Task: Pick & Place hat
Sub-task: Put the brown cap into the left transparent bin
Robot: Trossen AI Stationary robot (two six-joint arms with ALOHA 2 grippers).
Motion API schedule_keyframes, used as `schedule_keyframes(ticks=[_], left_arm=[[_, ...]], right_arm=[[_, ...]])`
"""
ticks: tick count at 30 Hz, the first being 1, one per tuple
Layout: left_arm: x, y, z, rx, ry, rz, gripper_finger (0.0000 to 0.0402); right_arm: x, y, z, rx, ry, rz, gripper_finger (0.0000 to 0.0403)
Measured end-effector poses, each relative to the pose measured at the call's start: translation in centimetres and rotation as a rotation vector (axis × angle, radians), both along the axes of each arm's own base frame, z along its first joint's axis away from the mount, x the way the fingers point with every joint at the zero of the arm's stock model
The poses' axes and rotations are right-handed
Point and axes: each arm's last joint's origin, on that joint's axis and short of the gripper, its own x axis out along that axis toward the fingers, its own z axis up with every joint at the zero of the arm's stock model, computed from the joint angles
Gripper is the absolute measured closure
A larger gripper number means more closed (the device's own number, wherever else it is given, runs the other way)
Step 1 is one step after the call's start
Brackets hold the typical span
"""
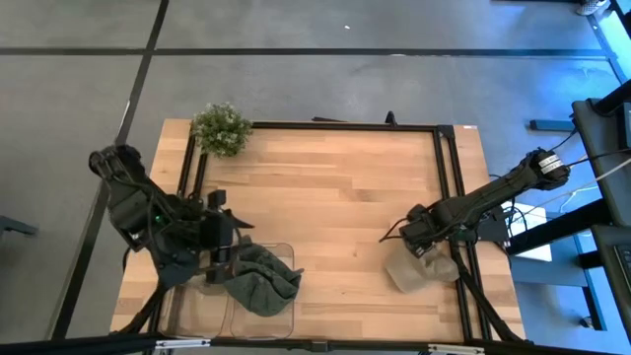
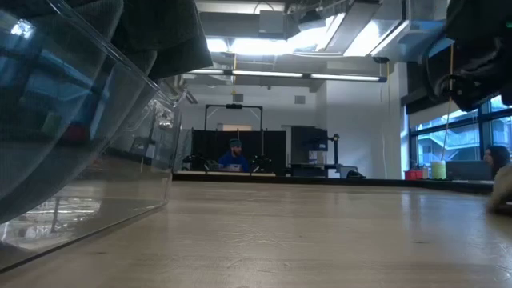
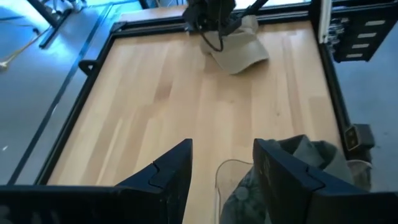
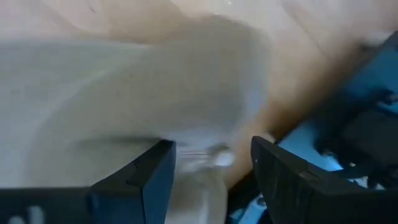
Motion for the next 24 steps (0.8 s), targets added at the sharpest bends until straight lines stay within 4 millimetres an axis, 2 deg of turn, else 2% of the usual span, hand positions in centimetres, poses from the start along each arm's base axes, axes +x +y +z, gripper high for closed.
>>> schedule_keyframes(ticks=[5, 12, 18, 24], left_arm=[[0.6, 0.4, -0.9, 0.019, 0.023, 0.037, 0.0237], [1.1, 1.2, -1.4, 0.058, 0.046, 0.063, 0.0237], [1.7, 2.0, -1.4, 0.11, 0.064, 0.061, 0.0237], [2.2, 2.8, -1.4, 0.141, 0.088, 0.056, 0.0237]], right_arm=[[0.2, 0.3, 0.0, 0.064, -0.004, -0.07, 0.0193], [1.0, 1.0, 1.0, 0.137, -0.043, -0.081, 0.0193], [2.4, 1.7, -1.7, 0.174, -0.148, -0.108, 0.0193], [4.2, 2.3, -3.1, 0.179, -0.3, -0.103, 0.0193]])
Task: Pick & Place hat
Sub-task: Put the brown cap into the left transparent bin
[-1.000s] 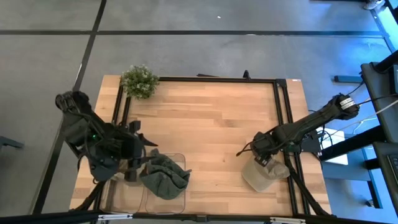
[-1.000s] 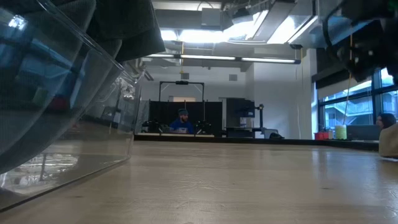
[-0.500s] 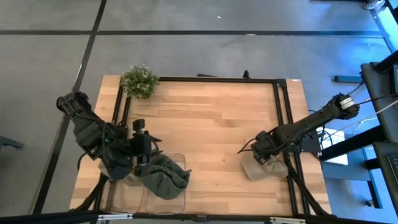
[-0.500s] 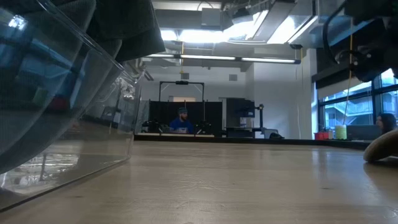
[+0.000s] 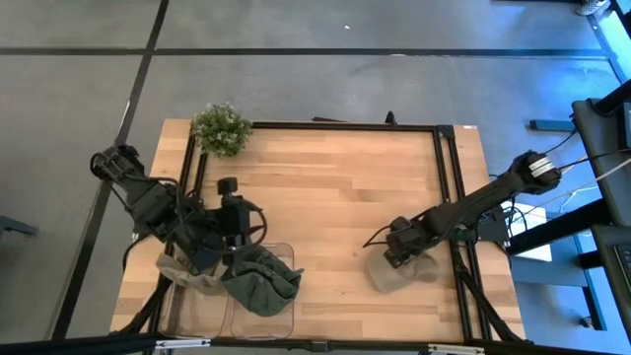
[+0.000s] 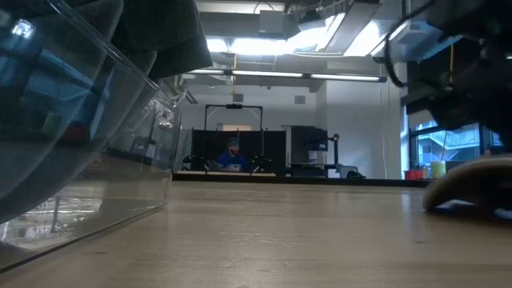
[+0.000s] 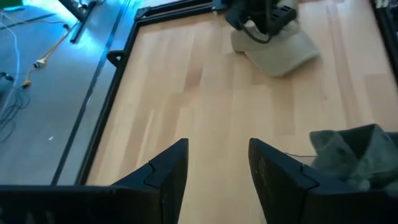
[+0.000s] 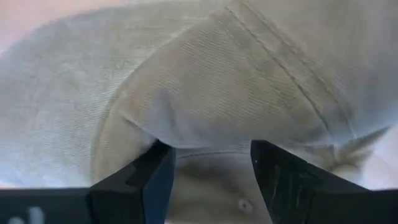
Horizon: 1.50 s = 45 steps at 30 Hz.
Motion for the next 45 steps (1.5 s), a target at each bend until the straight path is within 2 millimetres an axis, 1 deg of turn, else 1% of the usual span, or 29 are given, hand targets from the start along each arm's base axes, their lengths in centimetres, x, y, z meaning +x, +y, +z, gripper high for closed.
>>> schedule_keyframes(ticks=[2, 4, 7, 10, 13, 16, 19, 22, 24, 29, 31, 36, 41, 43, 45], left_arm=[[0.2, 0.3, 0.0, 0.011, 0.005, 0.002, 0.0237], [0.3, 0.5, 0.0, 0.019, 0.009, 0.009, 0.0237], [0.6, 1.0, 0.0, 0.033, 0.022, 0.009, 0.0237], [0.9, 1.5, 0.0, 0.036, 0.038, 0.009, 0.0237], [1.1, 1.9, -0.1, 0.006, 0.059, 0.007, 0.0237], [1.3, 2.2, -0.2, -0.008, 0.072, 0.006, 0.0237], [1.3, 2.5, -0.1, -0.006, 0.072, 0.015, 0.0237], [0.7, 3.0, 0.3, -0.013, 0.061, 0.02, 0.0237], [0.2, 3.3, 0.7, -0.025, 0.049, 0.027, 0.0237], [-0.9, 3.8, 1.3, -0.06, 0.019, 0.045, 0.0237], [-1.1, 3.8, 1.4, -0.062, 0.013, 0.042, 0.0237], [-1.1, 3.8, 1.4, -0.056, 0.015, 0.039, 0.0237], [-1.0, 3.7, 1.3, -0.061, 0.022, 0.033, 0.0237], [-1.0, 3.7, 1.3, -0.067, 0.026, 0.027, 0.0237], [-1.0, 3.7, 1.3, -0.071, 0.027, 0.025, 0.0237]], right_arm=[[1.0, 0.3, -0.3, 0.002, -0.079, 0.02, 0.0193], [1.8, 0.4, -0.3, -0.005, -0.122, 0.054, 0.0193], [2.6, 0.4, 0.8, -0.063, -0.148, 0.055, 0.0193], [2.7, 0.3, 2.5, -0.128, -0.139, 0.041, 0.0193], [2.5, 0.1, 4.0, -0.175, -0.082, 0.008, 0.0193], [2.1, 0.1, 4.6, -0.21, -0.023, -0.031, 0.0193], [1.3, -0.1, 3.4, -0.212, 0.03, -0.061, 0.0193], [0.3, 0.2, 2.1, -0.19, 0.075, -0.111, 0.0193], [-0.2, 0.9, 1.9, -0.168, 0.098, -0.13, 0.0193], [-1.1, 2.7, 1.8, -0.156, 0.08, -0.173, 0.0193], [-1.5, 3.0, 1.1, -0.147, 0.074, -0.207, 0.0193], [-2.5, 2.9, -1.5, -0.095, 0.034, -0.299, 0.0193], [-3.3, 2.4, -2.5, -0.11, 0.044, -0.324, 0.0196], [-3.4, 2.4, -2.6, -0.115, 0.049, -0.324, 0.0209], [-3.5, 2.3, -2.6, -0.121, 0.054, -0.326, 0.0236]])
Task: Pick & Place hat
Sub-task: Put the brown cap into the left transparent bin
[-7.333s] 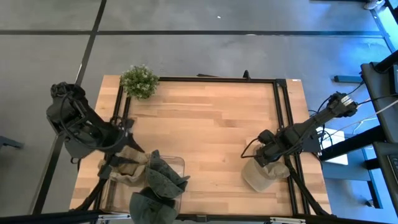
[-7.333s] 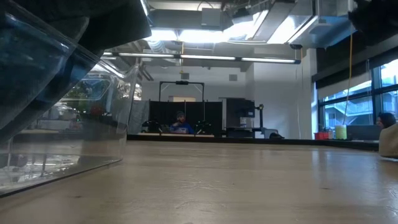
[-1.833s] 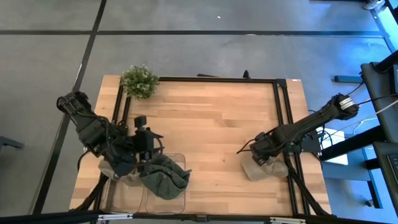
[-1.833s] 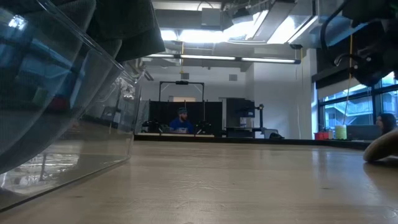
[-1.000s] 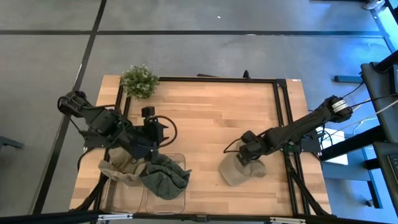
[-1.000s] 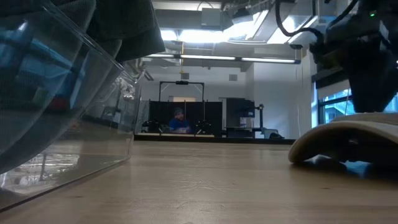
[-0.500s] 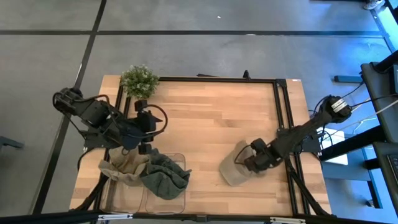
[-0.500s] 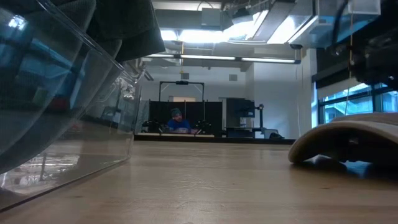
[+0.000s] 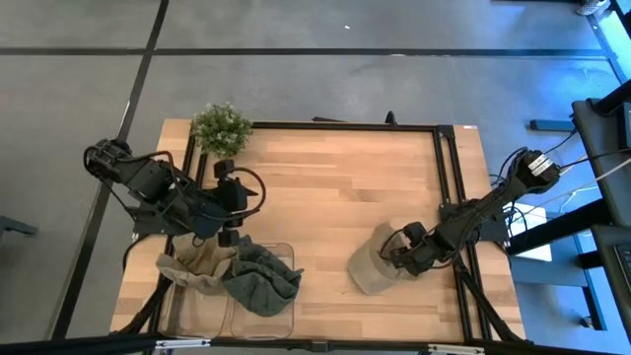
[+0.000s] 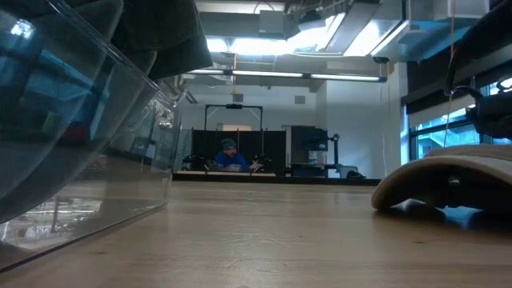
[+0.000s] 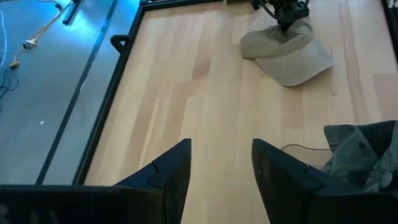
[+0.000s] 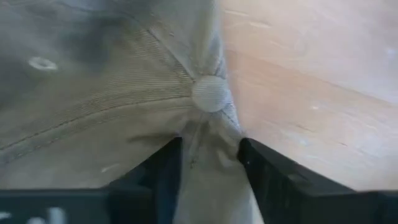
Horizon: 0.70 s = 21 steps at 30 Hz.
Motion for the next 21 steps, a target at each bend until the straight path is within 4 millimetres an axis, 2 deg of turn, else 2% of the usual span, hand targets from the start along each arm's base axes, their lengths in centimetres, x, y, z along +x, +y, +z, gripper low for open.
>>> schedule_keyframes(ticks=[7, 14, 17, 21], left_arm=[[0.0, 0.0, 0.0, 0.0, 0.0, 0.0, 0.0237], [0.0, 0.0, 0.0, 0.0, 0.0, 0.001, 0.0237], [0.0, 0.0, 0.0, 0.001, 0.0, 0.0, 0.0237], [0.0, 0.0, 0.0, 0.056, 0.017, -0.051, 0.0237]], right_arm=[[0.0, -0.1, -0.1, -0.022, -0.012, -0.004, 0.0381], [0.3, -0.1, 0.5, -0.083, -0.027, 0.057, 0.0393], [0.4, -0.1, 1.8, -0.161, 0.01, 0.108, 0.0397], [1.1, 0.3, 4.8, -0.213, 0.045, 0.17, 0.0399]])
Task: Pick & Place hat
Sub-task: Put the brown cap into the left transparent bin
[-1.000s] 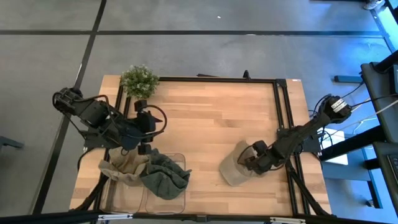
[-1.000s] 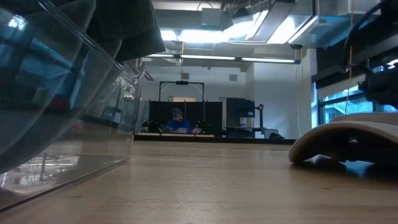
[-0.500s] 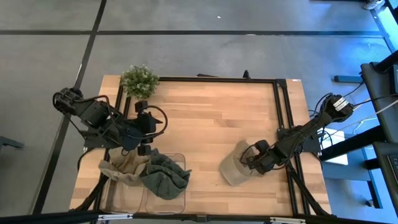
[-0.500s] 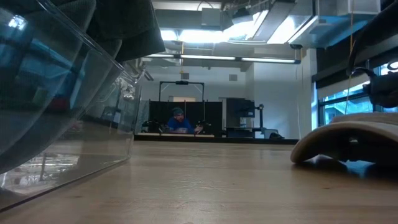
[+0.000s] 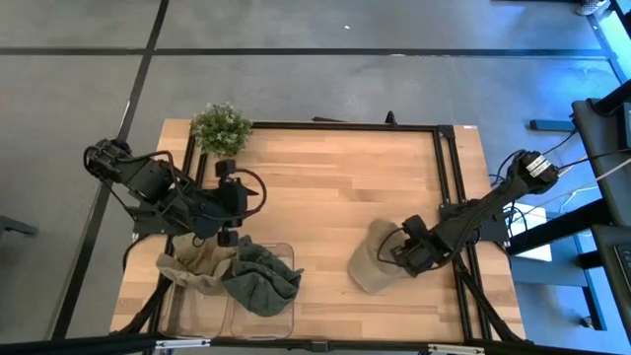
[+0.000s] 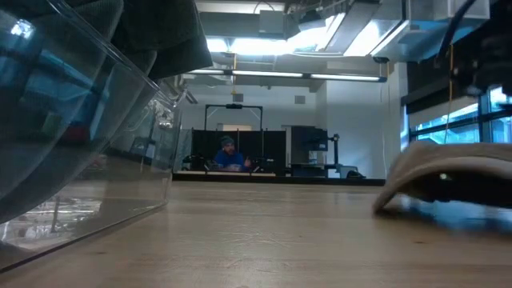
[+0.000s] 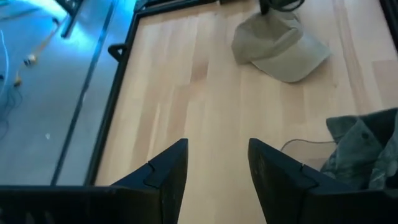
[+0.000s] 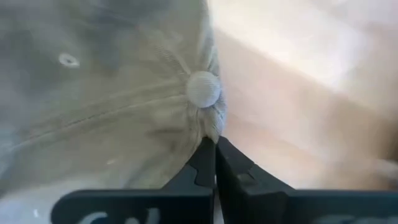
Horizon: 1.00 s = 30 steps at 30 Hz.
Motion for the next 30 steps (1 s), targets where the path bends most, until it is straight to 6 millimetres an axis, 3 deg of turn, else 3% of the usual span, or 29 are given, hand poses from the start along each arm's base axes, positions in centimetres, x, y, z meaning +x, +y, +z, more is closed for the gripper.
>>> schedule_keyframes(ticks=[6, 15, 23, 30], left_arm=[[0.3, -0.2, 0.2, 0.012, -0.025, -0.03, 0.0237], [0.6, -0.4, 0.6, -0.038, -0.081, -0.018, 0.0237], [1.8, -0.3, 1.7, -0.122, -0.233, 0.006, 0.0227], [2.3, 0.5, 1.8, -0.118, -0.251, 0.051, 0.019]], right_arm=[[1.2, 0.6, 4.5, -0.07, -0.02, 0.135, 0.0401], [3.2, 1.1, 11.0, -0.203, -0.218, 0.269, 0.0402], [5.0, -0.3, 17.1, -0.31, -0.34, 0.447, 0.0403], [6.7, -1.9, 20.8, -0.388, -0.364, 0.588, 0.0403]])
